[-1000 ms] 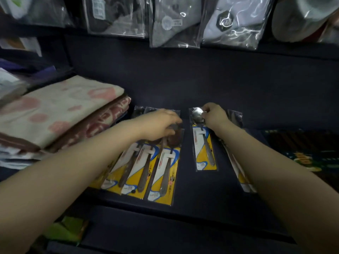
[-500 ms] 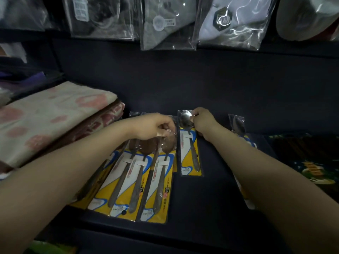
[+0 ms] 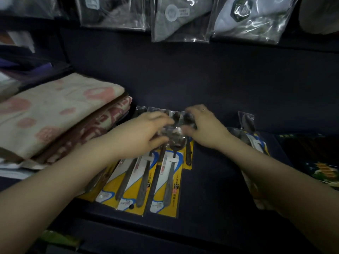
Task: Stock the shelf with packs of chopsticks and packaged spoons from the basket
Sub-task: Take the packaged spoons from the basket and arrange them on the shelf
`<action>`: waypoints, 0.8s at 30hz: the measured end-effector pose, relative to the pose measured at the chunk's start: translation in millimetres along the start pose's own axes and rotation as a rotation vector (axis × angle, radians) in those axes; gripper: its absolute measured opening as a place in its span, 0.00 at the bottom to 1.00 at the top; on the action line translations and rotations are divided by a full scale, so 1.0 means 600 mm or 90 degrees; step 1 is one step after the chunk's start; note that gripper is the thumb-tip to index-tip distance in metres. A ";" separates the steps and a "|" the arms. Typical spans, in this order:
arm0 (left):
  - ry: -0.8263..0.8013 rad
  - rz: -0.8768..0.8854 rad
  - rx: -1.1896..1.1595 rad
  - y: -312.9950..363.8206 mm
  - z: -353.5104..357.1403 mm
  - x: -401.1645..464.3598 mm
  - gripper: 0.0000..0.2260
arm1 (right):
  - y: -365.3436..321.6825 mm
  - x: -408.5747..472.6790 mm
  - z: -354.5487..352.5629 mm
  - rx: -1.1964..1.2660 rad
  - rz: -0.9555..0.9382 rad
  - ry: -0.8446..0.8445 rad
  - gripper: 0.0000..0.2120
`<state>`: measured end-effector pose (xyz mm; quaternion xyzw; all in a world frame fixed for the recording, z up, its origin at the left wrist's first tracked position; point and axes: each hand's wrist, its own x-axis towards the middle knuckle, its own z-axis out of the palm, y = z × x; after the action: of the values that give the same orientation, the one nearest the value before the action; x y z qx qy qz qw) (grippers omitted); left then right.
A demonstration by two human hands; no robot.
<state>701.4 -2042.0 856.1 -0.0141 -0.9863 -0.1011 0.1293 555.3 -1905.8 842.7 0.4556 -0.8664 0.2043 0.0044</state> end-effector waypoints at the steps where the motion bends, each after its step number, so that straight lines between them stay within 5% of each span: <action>1: -0.002 0.021 -0.008 0.004 -0.002 -0.036 0.23 | -0.016 -0.025 -0.009 -0.002 -0.092 -0.064 0.30; 4: -0.062 0.009 -0.027 0.004 0.009 -0.132 0.36 | -0.053 -0.098 -0.022 -0.032 -0.225 -0.258 0.43; 8: -0.121 -0.038 -0.007 -0.015 0.044 -0.189 0.37 | -0.059 -0.147 0.008 -0.108 -0.208 -0.369 0.57; 18: -0.182 -0.025 0.039 -0.025 0.043 -0.176 0.36 | -0.057 -0.156 0.035 -0.086 -0.171 -0.325 0.55; 24: -0.172 -0.020 0.075 -0.015 0.035 -0.168 0.46 | -0.055 -0.155 0.034 -0.104 -0.171 -0.317 0.52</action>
<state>793.3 -2046.5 808.7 -0.0043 -0.9991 -0.0423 -0.0059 639.8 -1856.4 817.6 0.6003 -0.7864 0.0137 -0.1449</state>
